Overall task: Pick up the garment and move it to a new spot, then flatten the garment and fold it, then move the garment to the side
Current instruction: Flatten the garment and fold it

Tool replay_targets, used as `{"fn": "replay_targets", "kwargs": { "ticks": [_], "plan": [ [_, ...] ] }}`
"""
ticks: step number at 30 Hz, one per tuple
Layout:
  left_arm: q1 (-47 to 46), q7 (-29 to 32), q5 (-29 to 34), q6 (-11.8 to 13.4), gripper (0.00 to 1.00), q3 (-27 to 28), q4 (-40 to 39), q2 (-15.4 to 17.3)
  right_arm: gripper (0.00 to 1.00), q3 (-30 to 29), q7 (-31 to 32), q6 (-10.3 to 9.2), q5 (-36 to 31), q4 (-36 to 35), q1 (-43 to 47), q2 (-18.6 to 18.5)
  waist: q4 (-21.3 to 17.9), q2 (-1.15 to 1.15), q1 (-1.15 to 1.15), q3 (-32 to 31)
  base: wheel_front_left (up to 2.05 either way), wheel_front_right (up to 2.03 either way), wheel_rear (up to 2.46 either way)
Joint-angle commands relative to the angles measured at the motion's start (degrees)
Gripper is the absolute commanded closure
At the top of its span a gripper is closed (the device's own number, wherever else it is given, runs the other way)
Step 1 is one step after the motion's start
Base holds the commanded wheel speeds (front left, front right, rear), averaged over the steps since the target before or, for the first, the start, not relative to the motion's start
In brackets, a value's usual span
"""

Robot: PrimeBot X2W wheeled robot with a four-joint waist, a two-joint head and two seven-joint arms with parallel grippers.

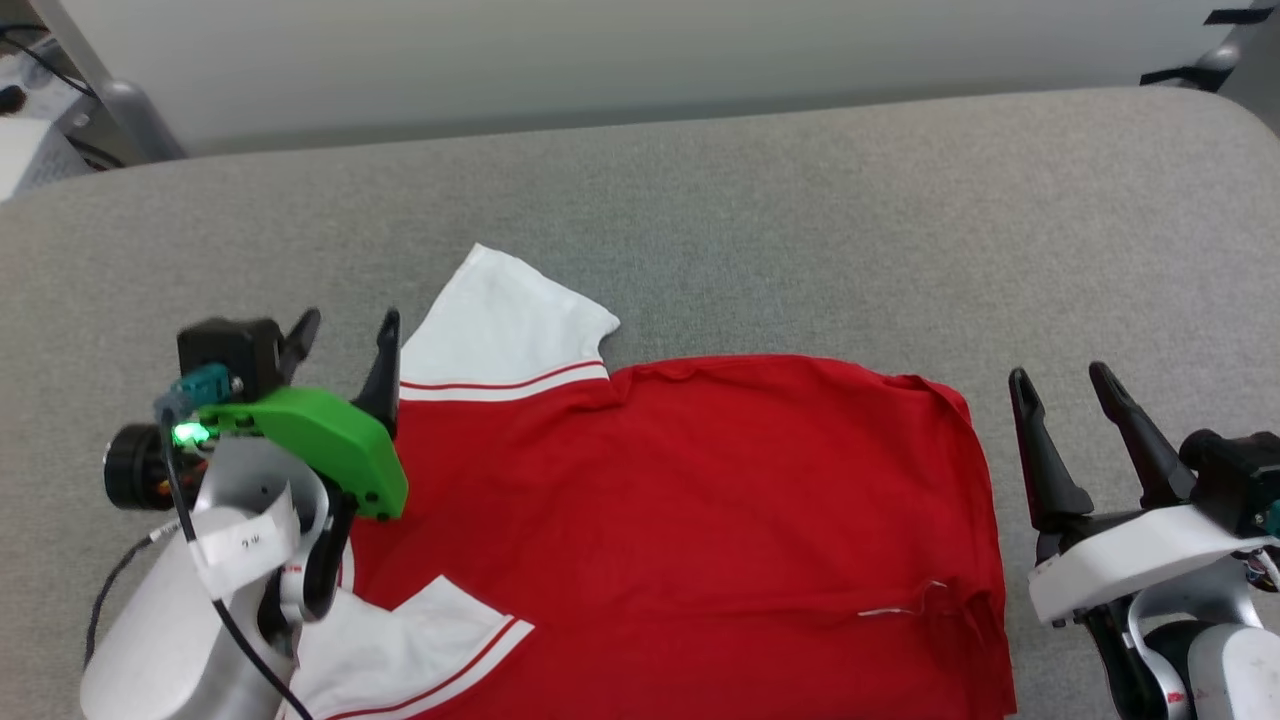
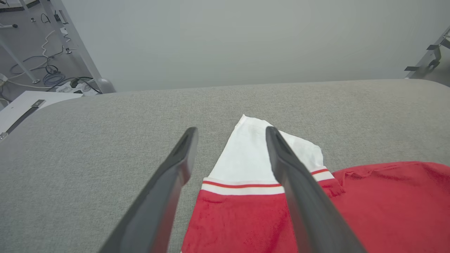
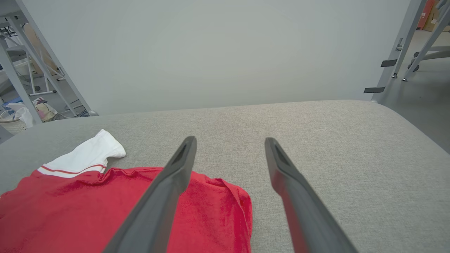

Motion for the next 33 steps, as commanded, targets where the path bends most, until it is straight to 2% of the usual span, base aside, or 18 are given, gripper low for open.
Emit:
{"fn": "replay_targets", "kwargs": {
  "ticks": [1, 7, 12, 16, 22, 29, 30, 31, 32, 33],
  "plan": [
    [-3.0, 0.0, 0.2, -0.7, 0.00, 0.2, 1.3, -0.2, 0.00, 0.2, -0.6, 0.02, -0.5, -0.6, -1.7, 0.0, -3.4, 0.00, 0.00, 5.9, 0.00, 0.00, 0.00],
    [-15.9, 4.7, -1.1, -5.8, 0.00, -0.3, 8.6, 0.7, 0.00, 1.5, -1.6, 0.02, 0.2, -0.1, -5.7, -0.3, -6.0, 0.00, 0.00, 12.0, 0.00, 0.00, 0.00],
    [-25.4, 13.7, -3.7, -11.3, 0.00, -1.8, 15.5, 2.4, 0.00, 2.7, -2.8, 0.02, 1.0, 1.7, -8.0, -0.3, -8.1, 0.00, 0.00, 15.2, 0.00, 0.00, 0.00],
    [-30.5, 22.1, -5.3, -14.0, 0.00, -3.2, 20.5, 4.0, 0.00, 3.6, -3.9, 0.02, 1.9, 3.5, -9.1, -0.2, -9.6, 0.00, 0.00, 16.7, 0.00, 0.00, 0.00],
    [-33.6, 31.7, -7.8, -16.2, 0.00, -5.3, 26.3, 5.3, 0.00, 4.4, -5.1, 0.02, 3.3, 5.9, -9.8, 0.2, -11.3, 0.00, 0.00, 18.0, 0.00, 0.00, 0.00],
    [-33.0, 40.4, -9.3, -16.9, 0.00, -8.6, 31.7, 4.8, 0.00, 4.8, -5.3, 0.02, 5.2, 7.9, -10.4, 0.2, -12.0, 0.00, 0.00, 18.8, 0.00, 0.00, 0.00],
    [-32.8, 41.8, -9.7, -16.9, 0.17, -8.9, 32.2, 4.5, 0.00, 4.8, -5.3, 0.02, 5.4, 8.1, -10.5, 0.1, -12.1, 0.00, 0.00, 18.9, 0.00, 0.00, 0.00],
    [-32.5, 42.9, -10.2, -16.9, 0.69, -9.1, 32.5, 4.1, 0.00, 4.7, -5.3, 0.02, 5.5, 8.2, -10.7, -0.1, -12.1, 0.00, 0.00, 18.9, 0.00, 0.00, 0.00],
    [-32.4, 43.3, -10.6, -16.8, 1.00, -9.1, 32.6, 3.7, 0.00, 4.8, -5.3, 0.02, 5.7, 8.3, -10.9, -0.1, -12.1, 0.00, 0.00, 18.9, 0.00, 0.00, 0.00],
    [-32.3, 43.5, -10.7, -16.6, 1.00, -9.2, 32.6, 3.5, 0.00, 4.9, -5.0, 0.02, 6.1, 8.5, -11.1, -0.2, -12.0, 0.00, 0.00, 19.0, 0.00, 0.00, 0.00]
  ]
}}
